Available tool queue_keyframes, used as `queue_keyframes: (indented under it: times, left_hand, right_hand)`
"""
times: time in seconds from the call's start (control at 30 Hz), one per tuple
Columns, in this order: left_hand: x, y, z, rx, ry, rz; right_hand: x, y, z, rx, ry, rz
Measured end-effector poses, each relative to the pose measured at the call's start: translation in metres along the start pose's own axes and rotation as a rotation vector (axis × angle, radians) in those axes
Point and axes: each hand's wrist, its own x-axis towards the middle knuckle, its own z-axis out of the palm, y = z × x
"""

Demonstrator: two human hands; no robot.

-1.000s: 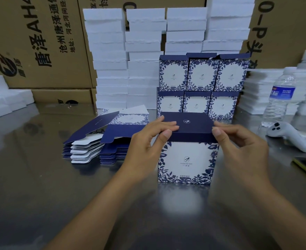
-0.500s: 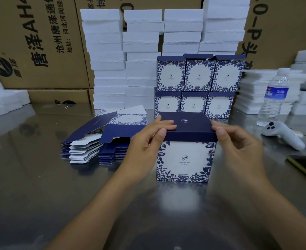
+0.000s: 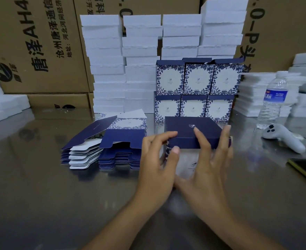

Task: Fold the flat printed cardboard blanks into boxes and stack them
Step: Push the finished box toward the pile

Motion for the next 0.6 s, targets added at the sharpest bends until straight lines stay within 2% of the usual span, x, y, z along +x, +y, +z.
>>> queue_keyframes:
  times: [0.1, 0.2, 0.3, 0.43, 0.6]
  left_hand:
    - [-0.004, -0.001, 0.006, -0.070, -0.115, 0.001]
    - [-0.003, -0.012, 0.010, -0.109, -0.219, -0.096]
    - [0.004, -0.023, 0.012, -0.007, -0.248, -0.178]
    - [0.014, -0.038, 0.012, -0.042, -0.308, -0.384]
    - [0.022, -0.051, 0.015, -0.054, -0.297, -0.421]
  right_hand:
    - [0.013, 0.016, 0.001, -0.013, -0.019, 0.073]
    - [0.035, 0.038, 0.005, -0.061, -0.025, 0.125]
    - [0.061, 0.069, 0.011, -0.144, -0.030, 0.179]
    - [0.095, 0.115, 0.017, -0.255, -0.024, 0.272]
    - [0.132, 0.156, 0.028, -0.338, -0.075, 0.377]
